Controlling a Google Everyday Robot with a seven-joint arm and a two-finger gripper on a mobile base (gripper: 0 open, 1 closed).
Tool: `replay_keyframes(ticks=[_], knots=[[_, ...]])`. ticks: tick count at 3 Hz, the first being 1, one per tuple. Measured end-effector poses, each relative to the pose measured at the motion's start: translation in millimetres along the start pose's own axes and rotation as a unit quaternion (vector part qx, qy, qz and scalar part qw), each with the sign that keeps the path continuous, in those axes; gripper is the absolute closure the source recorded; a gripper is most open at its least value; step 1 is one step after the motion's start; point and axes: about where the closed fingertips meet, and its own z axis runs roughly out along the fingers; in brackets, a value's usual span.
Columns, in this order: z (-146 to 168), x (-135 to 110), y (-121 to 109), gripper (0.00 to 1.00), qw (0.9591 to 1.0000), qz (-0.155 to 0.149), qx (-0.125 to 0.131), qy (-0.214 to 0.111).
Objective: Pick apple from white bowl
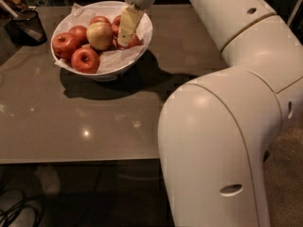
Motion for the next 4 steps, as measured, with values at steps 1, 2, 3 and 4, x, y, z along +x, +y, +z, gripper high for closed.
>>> replay_keyframes(ticks=[1,2,3,4], knots=[[6,0,-3,0.25,1.0000,0.002,-0.003,0.003],[11,0,-6,0.26,1.0000,0.004,-0.005,0.005],[16,0,-7,0.27,0.9999,0.008,-0.010,0.007],[20,1,-8,0.27,0.9997,0.015,-0.015,0.009]])
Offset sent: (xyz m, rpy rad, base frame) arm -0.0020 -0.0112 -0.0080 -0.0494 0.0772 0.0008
